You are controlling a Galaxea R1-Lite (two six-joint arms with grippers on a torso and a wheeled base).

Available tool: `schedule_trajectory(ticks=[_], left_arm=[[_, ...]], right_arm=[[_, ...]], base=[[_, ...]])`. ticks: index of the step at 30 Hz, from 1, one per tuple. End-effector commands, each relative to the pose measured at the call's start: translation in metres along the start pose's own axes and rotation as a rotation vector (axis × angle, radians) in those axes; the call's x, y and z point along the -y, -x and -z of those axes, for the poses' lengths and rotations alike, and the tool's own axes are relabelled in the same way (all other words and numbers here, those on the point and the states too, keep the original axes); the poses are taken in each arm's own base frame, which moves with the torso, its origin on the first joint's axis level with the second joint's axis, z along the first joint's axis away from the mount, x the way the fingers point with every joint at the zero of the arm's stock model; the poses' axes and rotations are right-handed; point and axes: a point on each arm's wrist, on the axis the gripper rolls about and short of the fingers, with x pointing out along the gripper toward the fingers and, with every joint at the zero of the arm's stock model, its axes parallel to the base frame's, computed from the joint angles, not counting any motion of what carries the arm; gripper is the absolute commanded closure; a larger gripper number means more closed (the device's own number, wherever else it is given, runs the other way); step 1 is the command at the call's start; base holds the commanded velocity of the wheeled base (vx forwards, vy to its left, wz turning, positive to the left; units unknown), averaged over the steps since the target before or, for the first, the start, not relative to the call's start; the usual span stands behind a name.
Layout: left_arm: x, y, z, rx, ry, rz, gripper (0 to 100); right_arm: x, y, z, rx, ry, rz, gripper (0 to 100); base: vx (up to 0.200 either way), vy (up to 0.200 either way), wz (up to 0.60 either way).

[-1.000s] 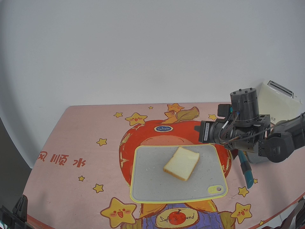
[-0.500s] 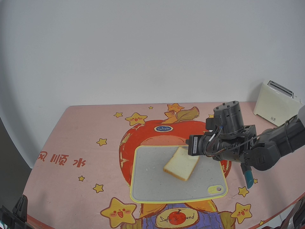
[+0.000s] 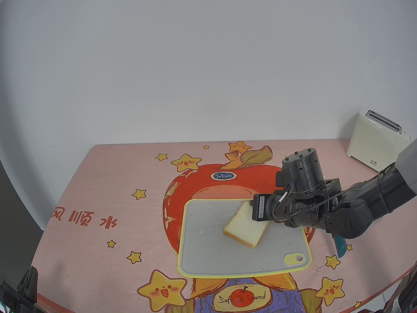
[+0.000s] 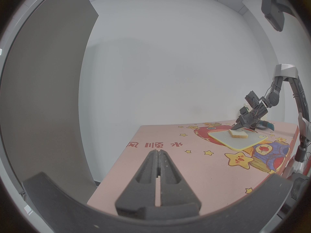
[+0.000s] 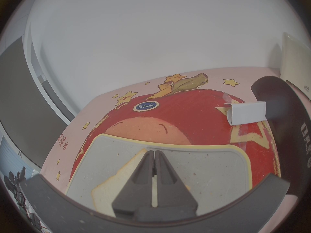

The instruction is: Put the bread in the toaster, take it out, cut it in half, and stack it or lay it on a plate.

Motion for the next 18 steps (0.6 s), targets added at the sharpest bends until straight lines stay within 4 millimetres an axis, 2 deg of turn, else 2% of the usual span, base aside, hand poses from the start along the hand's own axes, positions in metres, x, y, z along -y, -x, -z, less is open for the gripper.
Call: schedule_trajectory(ticks=[1, 13, 18], left_arm=[[0.0, -0.001, 0.004, -0.017, 0.0, 0.0, 100], [0.0, -0.001, 0.004, -0.017, 0.0, 0.0, 100], [0.0, -0.001, 0.004, -0.017, 0.0, 0.0, 100]], right_arm=[[0.001, 0.007, 0.002, -0.004, 0.001, -0.001, 100], [-0.005, 0.029, 0.005, 0.016, -0.001, -0.018, 100], [-0.016, 0.046, 0.001, 0.064, -0.016, -0.041, 100]], base=[[0.0, 0.0, 0.0], [0.0, 0.0, 0.0], [0.0, 0.0, 0.0]])
